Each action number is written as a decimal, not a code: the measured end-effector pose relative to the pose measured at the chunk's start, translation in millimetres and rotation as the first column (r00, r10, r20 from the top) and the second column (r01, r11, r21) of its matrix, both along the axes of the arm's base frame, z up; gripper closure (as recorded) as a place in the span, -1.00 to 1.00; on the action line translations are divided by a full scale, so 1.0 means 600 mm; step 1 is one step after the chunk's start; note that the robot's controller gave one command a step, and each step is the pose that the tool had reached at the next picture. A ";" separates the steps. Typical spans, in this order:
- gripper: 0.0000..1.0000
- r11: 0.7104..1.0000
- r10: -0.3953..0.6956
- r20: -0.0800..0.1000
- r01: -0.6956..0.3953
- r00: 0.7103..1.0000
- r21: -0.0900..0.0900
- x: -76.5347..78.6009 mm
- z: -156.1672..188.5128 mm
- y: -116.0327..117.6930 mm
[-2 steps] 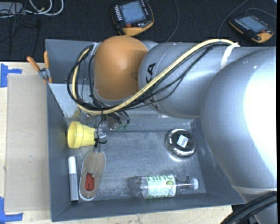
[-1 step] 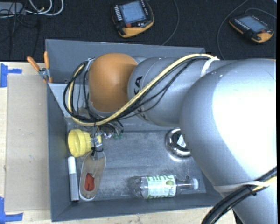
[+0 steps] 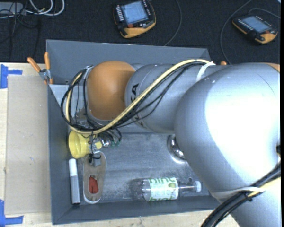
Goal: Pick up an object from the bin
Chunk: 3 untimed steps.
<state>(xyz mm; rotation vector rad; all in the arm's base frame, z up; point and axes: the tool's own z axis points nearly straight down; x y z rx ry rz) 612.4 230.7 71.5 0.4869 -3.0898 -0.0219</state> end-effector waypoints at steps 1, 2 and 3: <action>1.00 1.000 0.000 0.000 0.000 1.000 0.001 0.001 0.004 0.001; 1.00 0.991 0.130 0.034 -0.131 0.991 0.008 -0.093 0.011 -0.002; 1.00 0.999 0.041 0.044 -0.042 0.998 0.013 0.003 0.175 0.003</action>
Offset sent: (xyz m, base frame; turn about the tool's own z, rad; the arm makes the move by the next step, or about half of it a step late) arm 0.0000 0.0000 0.0000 0.0000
